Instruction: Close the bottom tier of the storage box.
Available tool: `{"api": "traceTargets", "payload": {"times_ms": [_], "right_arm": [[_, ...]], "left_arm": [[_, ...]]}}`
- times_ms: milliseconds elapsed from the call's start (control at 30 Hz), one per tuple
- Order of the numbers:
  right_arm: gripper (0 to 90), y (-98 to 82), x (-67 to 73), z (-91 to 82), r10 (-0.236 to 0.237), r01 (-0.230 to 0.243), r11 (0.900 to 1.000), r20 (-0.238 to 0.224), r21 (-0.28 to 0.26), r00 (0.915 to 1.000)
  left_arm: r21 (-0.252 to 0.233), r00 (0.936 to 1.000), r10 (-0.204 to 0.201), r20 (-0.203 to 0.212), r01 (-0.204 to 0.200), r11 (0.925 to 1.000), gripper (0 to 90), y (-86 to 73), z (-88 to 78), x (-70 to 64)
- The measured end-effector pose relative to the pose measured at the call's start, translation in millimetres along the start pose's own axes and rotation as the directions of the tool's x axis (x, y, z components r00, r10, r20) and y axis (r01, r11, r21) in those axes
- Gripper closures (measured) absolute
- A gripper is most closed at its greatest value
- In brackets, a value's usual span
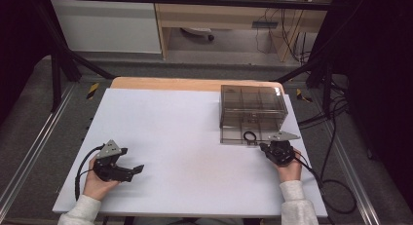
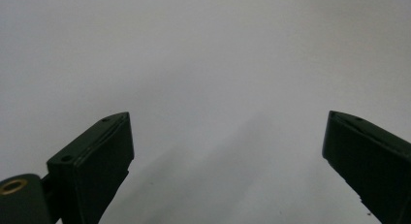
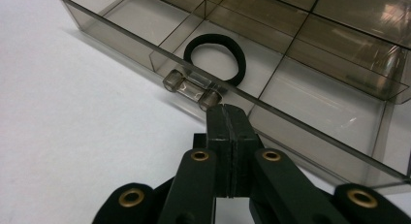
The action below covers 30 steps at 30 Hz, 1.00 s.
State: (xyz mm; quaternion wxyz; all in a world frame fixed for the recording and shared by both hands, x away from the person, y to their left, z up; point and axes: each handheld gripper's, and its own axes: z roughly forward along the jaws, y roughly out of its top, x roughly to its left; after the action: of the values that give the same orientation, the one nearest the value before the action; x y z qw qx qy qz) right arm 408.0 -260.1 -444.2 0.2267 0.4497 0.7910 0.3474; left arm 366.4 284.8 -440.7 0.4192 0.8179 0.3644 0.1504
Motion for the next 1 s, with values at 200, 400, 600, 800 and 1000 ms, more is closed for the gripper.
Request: {"api": "traceTargets", "payload": {"times_ms": [200,400,600,800,1000], "right_arm": [[90.0,0.5,-0.5,3.2,-0.003,0.003,1.0,0.009,-0.004,1.0],[90.0,0.7,-0.8,5.5,-0.01,0.01,1.0,0.016,-0.003,0.9998],[90.0,1.3,-0.8,8.3,-0.008,0.009,1.0,0.018,-0.005,0.9998],[90.0,1.3,-0.7,10.2,-0.012,0.013,1.0,0.022,-0.004,0.9997],[90.0,1.6,-0.7,11.3,-0.009,0.009,1.0,0.023,-0.005,0.9997]], "left_arm": [[0.001,1.0,-0.001,0.0,0.001,1.0,4.4,-0.3,0.4,0.1],[-0.001,1.0,0.0,0.0,0.0,1.0,4.4,-0.1,0.1,-0.1],[0.0,1.0,-0.001,0.0,0.001,1.0,4.4,-0.2,0.5,0.1],[0.001,1.0,0.001,0.001,-0.001,1.0,4.4,0.1,0.6,-0.2],[-0.001,1.0,0.0,0.0,0.0,1.0,4.4,0.1,0.3,-0.1]]}}
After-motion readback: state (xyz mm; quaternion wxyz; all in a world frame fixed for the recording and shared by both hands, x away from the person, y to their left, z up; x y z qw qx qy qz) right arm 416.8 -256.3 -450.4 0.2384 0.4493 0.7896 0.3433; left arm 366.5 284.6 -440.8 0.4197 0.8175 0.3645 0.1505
